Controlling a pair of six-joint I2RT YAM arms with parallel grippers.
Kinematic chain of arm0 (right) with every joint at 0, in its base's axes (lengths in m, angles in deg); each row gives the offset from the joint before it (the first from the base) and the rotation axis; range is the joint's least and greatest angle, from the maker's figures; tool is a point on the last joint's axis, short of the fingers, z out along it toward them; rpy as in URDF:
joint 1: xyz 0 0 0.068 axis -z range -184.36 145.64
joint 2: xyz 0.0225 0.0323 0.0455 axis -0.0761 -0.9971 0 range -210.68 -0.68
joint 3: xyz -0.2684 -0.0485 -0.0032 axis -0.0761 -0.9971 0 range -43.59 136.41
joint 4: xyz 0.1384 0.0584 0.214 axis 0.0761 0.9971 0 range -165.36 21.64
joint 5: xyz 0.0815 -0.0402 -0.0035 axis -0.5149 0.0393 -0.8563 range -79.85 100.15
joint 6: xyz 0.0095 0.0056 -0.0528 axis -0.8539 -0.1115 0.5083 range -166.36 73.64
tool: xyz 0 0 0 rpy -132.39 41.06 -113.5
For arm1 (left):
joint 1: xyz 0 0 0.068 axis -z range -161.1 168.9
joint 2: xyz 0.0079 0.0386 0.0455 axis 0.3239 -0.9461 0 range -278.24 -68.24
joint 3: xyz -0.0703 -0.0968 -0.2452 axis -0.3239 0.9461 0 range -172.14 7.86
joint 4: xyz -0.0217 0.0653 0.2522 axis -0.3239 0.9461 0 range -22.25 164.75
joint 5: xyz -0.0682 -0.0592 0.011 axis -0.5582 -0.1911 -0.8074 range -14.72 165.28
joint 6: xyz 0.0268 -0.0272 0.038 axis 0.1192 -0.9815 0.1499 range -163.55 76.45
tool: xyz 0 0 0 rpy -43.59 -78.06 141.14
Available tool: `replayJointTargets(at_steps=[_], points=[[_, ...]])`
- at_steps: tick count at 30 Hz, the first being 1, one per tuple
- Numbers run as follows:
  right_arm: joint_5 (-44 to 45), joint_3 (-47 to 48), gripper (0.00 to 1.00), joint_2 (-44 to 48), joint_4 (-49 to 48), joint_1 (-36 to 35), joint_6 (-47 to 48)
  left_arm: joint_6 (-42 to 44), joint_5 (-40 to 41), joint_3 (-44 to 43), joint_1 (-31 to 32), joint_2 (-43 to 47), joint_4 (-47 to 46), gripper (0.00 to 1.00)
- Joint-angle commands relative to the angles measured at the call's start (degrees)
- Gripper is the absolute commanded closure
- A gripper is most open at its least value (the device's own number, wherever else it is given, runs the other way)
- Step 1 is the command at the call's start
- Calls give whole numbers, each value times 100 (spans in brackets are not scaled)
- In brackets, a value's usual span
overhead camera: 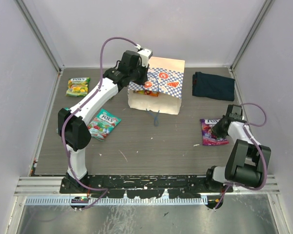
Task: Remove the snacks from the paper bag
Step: Move the snack to the corner of the board.
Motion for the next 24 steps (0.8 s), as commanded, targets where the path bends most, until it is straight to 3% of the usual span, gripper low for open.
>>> replayJointTargets(at_steps=[1, 11, 18, 19, 22, 24], points=[[-186, 134, 99, -413, -692, 265, 205, -35, -84, 9, -41, 297, -114, 100], [-476, 1244, 99, -1437, -1136, 332, 139, -5, -4, 66, -41, 340, -78, 100], [-1224, 1877, 98, -1342, -1000, 333, 22, -321, 268, -118, 82, 433, -114, 100], [-1387, 1832, 91, -1200, -982, 326, -83, -305, 372, -143, 144, 453, -118, 100], [-1514, 1413, 51, -435, -948, 237, -606, -337, 546, -258, 311, 460, -114, 100], [-1505, 996, 35, 174, -972, 27, -940, -491, 591, -379, 429, 414, -116, 100]])
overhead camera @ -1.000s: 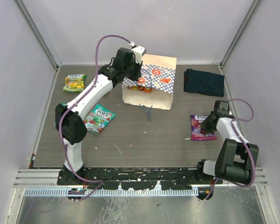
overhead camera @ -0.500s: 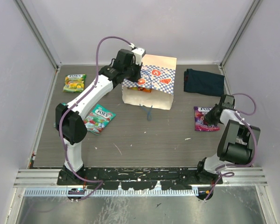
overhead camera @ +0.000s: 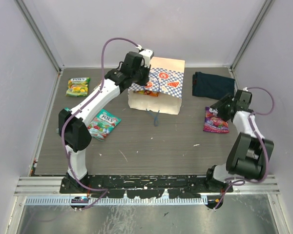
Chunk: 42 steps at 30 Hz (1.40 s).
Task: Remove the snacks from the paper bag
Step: Move the snack to the corner of the board, then adjust the paper bag at the center of the board.
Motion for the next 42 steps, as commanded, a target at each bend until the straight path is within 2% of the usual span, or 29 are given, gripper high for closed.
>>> replayJointTargets(at_steps=[1, 4, 7, 11, 14, 17, 20, 24, 29, 32, 38, 42], points=[[-233, -622, 31, 1442, -7, -383, -806, -350, 259, -484, 296, 332, -153, 100], [68, -998, 25, 2247, 80, -961, -1141, -789, 260, -576, 460, 225, -183, 100], [525, -885, 18, 2681, 103, -1764, -1165, -941, 262, -594, 656, 127, -227, 100], [772, -435, 15, 2468, 206, -2660, -1391, -1064, 436, -852, 714, -116, -87, 100], [1058, -395, 14, 2398, 69, -3201, -2038, -1117, 462, -1032, 712, -237, -42, 100], [1459, -812, 12, 2586, -832, -3395, -3218, -1176, 391, -982, 718, -213, -39, 100], [1882, -1300, 7, 2609, -1974, -3415, -4240, -1215, 359, -826, 727, -124, -22, 100], [2034, -865, 4, 1745, -2320, -3446, -4493, -1215, 368, -646, 739, -50, -4, 100], [2031, -800, 4, 729, -3606, -3453, -4950, -1224, 378, -527, 750, -16, 30, 100], [2058, -651, 6, 162, -4117, -3459, -5259, -1227, 379, -481, 762, -7, 41, 100], [2366, -170, 23, -778, -5005, -3497, -5428, -1202, 385, -494, 775, -69, 48, 100], [2518, 41, 42, -1153, -5500, -3517, -5495, -1155, 412, -481, 778, -67, 44, 100]])
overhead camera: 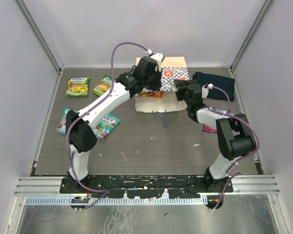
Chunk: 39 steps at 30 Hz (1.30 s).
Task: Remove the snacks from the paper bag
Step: Adjust the paper bag at the center of the board.
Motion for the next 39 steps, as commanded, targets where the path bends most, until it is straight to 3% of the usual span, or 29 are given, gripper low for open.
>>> replayJointTargets(at_steps=[1, 7, 10, 12, 15, 18, 20, 23, 28, 30, 33, 36, 39], points=[[367, 369, 49, -215, -1237, -45, -236, 23, 72, -41, 23, 195, -114, 100], [134, 24, 98, -153, -1726, -54, -161, 37, 31, 68, 61, 321, 126, 100], [-31, -652, 99, 389, -1748, -137, 0, -114, 97, 571, 227, 666, 133, 100], [-146, -1255, 99, 1234, -1357, -212, 216, -328, 231, 1088, 492, 1062, 123, 100], [-153, -2272, 99, 2905, -237, -276, 393, -596, 687, 2104, 1088, 1935, -197, 100], [476, -2816, 99, 4186, 848, -345, 227, -648, 953, 2892, 1336, 2348, -589, 100], [903, -2854, 99, 4170, 754, -350, 125, -380, 1243, 2826, 1165, 2239, -649, 100], [948, -2274, 99, 2946, -106, -341, 264, -13, 901, 2056, 502, 1582, -530, 100], [-44, -537, 99, 55, -1501, -232, 213, -43, 16, -184, -523, 63, 65, 100], [-360, -77, 99, -339, -1676, -203, 175, -55, -80, -234, -612, 13, -1, 100], [-540, -120, 99, 177, -1102, -241, 610, -113, -234, 600, -502, 524, -107, 100], [-581, -1073, 99, 1631, -491, -278, 916, 26, -41, 1919, 26, 1523, -223, 100], [-331, -2166, 99, 3267, 724, -316, 1053, -36, 271, 3133, 670, 2358, -449, 100]])
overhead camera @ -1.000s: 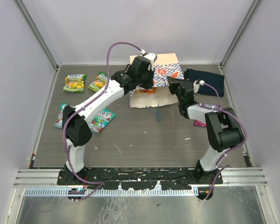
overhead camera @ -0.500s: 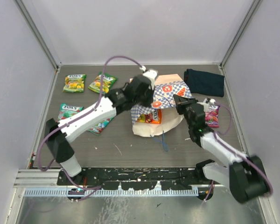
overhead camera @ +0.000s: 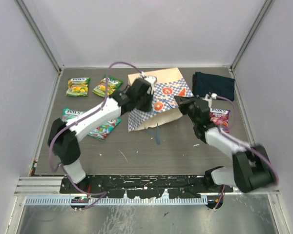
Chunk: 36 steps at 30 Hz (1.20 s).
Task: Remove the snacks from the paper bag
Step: Adjust the paper bag at the center of the board.
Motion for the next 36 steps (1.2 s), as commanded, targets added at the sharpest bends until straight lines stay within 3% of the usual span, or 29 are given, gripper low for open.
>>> replayJointTargets(at_steps=[1, 3, 5, 11, 14, 16, 19, 20, 24, 26, 33, 36], points=[[196, -1239, 99, 2475, 1561, -14, 469, 89, 298, 1157, 935, 1530, -315, 100], [429, -1576, 99, 2949, 1728, -17, 336, -3, 305, 1317, 1020, 1650, -392, 100], [499, -1586, 99, 2710, 1442, -11, 269, 214, 455, 1151, 971, 1505, -442, 100], [108, 8, 99, -203, -404, -15, 352, 849, -77, -737, 235, -54, -70, 100], [-145, 1289, 99, -1309, -484, -15, 497, 790, -368, -1963, -63, -785, 568, 100], [-309, 1876, 99, -1517, -250, -15, 678, 822, -348, -2070, -100, -732, 499, 100], [-464, 1909, 99, -1313, 53, -17, 957, 700, -345, -1388, -95, -336, 253, 100], [-532, 1782, 95, -1198, 129, -15, 1063, 628, -352, -1117, -98, -204, 168, 100], [-814, 1211, 40, -587, 545, 17, 1546, 313, -340, -294, -86, 207, -139, 100], [-734, 975, 29, -143, 984, 20, 1827, 296, -353, -249, -89, 227, -142, 100], [416, -505, 27, 2373, 2111, -4, 2008, 328, -389, -1268, -91, -274, 278, 100], [622, -886, 27, 2963, 2479, -268, 2241, 257, -405, -1914, -89, -578, 678, 100]])
